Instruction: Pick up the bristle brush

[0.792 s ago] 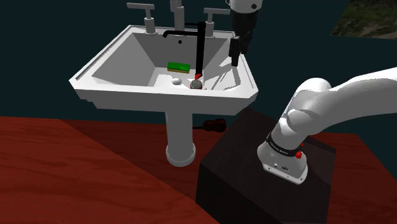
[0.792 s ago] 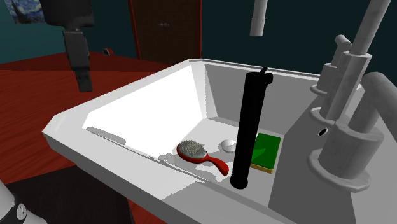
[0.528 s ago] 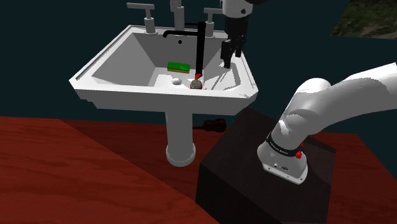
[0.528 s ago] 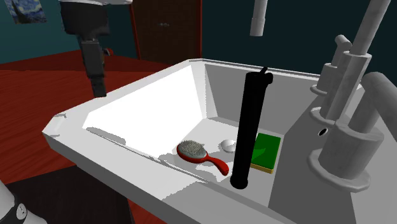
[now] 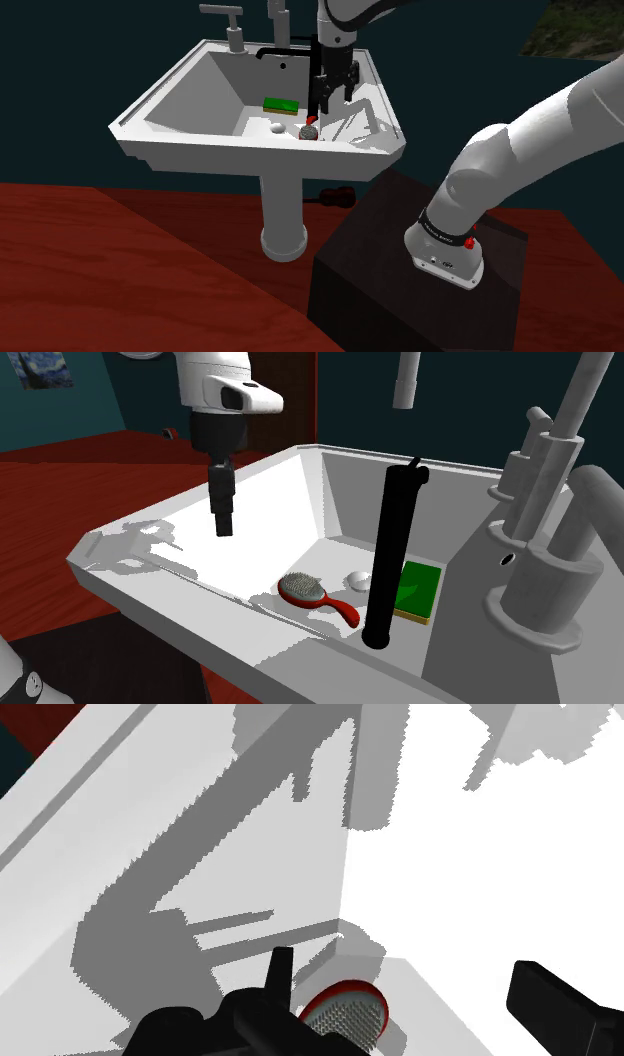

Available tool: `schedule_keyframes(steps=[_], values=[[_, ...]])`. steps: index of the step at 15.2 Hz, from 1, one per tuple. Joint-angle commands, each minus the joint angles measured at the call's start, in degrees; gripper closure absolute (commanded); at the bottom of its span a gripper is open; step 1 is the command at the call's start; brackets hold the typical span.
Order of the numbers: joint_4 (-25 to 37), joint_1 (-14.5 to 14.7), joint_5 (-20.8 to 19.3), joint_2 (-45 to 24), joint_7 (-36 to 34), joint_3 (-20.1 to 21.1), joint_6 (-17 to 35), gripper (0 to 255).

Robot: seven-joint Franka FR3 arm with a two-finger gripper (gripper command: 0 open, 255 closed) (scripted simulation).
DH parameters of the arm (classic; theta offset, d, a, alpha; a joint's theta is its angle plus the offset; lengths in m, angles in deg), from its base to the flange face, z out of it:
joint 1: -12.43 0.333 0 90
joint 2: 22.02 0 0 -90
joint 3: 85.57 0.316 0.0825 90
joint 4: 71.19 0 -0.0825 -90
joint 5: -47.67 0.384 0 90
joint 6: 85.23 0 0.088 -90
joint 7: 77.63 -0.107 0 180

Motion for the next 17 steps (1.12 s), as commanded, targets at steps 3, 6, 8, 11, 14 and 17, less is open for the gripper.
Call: schedule_keyframes(steps=[3, 6, 8, 11, 14, 17], values=[[3.07, -1.81, 0.71, -9.09, -5.24, -0.04, 5.74, 0], [6.14, -2.98, 1.16, -15.74, -8.76, -0.45, 9.12, 0], [8.44, -3.68, 1.49, -20.1, -10.96, -0.84, 11.09, 0], [12.21, -4.63, 2.13, -26.54, -14.03, -1.63, 13.66, 0], [15.39, -5.29, 2.79, -31.42, -16.19, -2.36, 15.32, 0], [14.41, -5.29, 2.77, -32.63, -16.15, -2.34, 17.49, 0]])
